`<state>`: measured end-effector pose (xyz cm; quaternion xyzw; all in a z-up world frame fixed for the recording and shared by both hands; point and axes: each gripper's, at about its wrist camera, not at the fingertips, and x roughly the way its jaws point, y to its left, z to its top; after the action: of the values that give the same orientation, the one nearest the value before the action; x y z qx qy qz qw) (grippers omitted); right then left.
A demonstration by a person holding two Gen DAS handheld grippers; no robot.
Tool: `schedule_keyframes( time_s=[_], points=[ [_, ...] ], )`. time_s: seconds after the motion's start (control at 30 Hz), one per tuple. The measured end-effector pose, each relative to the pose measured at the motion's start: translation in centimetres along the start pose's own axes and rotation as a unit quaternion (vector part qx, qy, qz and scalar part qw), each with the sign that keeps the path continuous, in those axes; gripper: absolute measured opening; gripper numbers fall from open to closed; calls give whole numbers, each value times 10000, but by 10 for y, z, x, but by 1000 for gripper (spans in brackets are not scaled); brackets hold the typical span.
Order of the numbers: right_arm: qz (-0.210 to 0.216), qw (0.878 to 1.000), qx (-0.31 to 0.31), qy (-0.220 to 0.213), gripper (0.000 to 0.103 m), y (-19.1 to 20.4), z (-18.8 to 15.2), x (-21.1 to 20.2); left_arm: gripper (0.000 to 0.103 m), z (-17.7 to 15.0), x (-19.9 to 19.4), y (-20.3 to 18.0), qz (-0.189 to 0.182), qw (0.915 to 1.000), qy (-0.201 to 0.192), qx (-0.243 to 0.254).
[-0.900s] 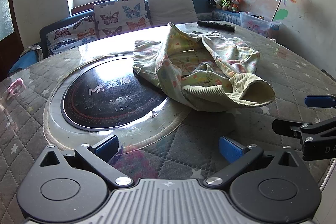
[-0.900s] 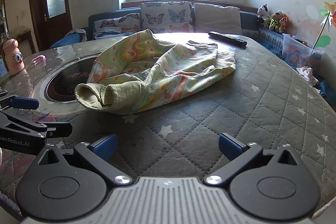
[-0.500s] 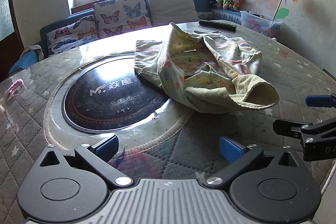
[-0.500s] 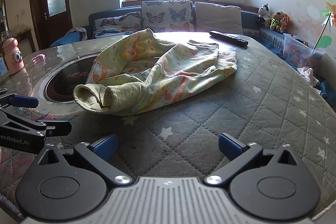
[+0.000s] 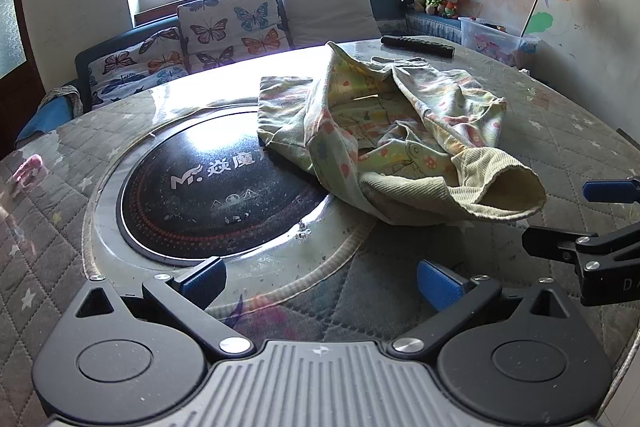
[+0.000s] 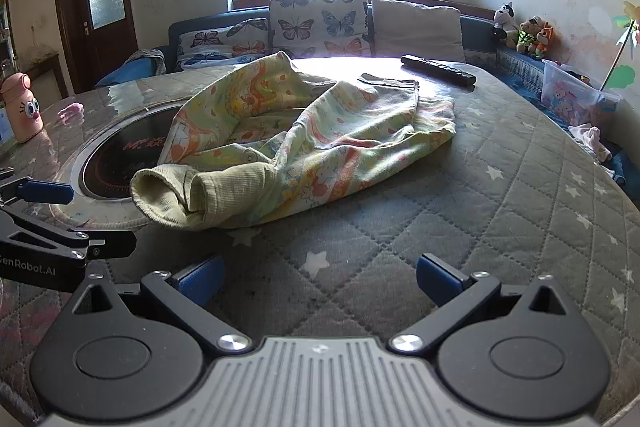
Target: Fold clothes
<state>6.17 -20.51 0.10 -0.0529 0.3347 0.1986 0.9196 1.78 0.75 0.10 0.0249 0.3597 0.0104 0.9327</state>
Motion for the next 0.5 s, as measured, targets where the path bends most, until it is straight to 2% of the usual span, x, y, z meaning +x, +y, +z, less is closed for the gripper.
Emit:
schedule_keyframes(
  time_s=[0.5],
  points=[
    [-43,9999,-70,-60,103,-3,21,9,103,20,7,6,51,9999,-71,102]
  ],
)
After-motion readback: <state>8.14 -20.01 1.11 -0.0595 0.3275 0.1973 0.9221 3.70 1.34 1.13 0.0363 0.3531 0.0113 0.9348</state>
